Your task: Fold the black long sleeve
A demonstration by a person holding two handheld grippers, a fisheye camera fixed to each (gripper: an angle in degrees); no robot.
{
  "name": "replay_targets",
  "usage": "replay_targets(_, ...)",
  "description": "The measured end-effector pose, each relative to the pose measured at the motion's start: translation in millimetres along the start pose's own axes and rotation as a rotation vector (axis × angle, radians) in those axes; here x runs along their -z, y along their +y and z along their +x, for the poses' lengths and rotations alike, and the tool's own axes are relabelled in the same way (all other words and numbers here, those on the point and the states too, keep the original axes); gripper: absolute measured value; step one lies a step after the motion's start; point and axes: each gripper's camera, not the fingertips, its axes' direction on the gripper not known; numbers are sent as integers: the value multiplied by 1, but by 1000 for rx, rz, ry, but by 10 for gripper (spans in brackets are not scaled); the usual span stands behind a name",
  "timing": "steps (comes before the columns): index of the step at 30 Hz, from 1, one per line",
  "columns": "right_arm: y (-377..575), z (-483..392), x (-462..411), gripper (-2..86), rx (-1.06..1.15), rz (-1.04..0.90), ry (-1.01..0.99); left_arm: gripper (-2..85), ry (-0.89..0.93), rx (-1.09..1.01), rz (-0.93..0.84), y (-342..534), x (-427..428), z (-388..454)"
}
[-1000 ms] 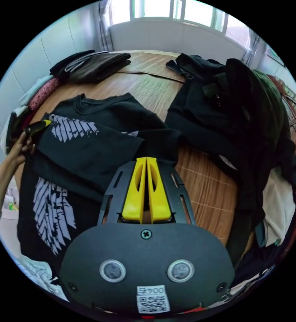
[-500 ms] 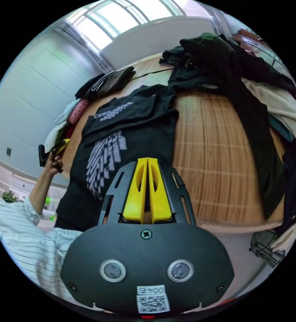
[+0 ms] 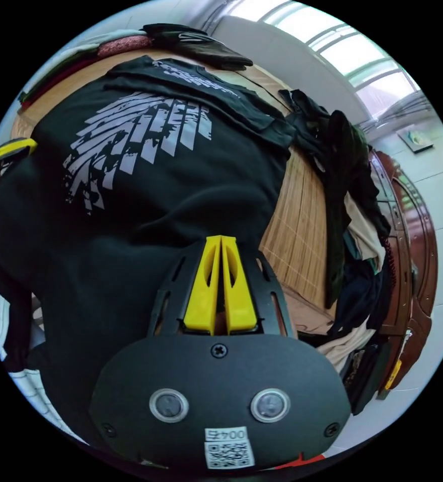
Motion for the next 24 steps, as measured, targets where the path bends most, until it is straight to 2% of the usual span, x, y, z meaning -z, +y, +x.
replay_targets(3,11,-1,2,-7,-10,50,55,2,82,21,9,6,2,-13)
replay_targets(9,24,55,8,-5,-168,80,-104,2,114,17,-19,0,17,-32)
replay_targets(12,52,109,28,3,-348,123,-220,2,148,39,-26,-2,34,-50)
replay_targets(15,111,172,50,35,-500,182,-464,4,236,119,22,10,73,-77)
replay_targets(18,186,227,41,87,-635,183,-757,11,409,284,55,43,108,-121)
replay_targets(20,253,259,10,112,-797,233,-1146,29,576,406,41,77,122,-159)
replay_targets(22,291,264,-13,117,-909,250,-1311,52,679,511,35,101,130,-183)
replay_targets(24,309,260,-26,123,-939,216,-1355,74,755,599,35,121,137,-202)
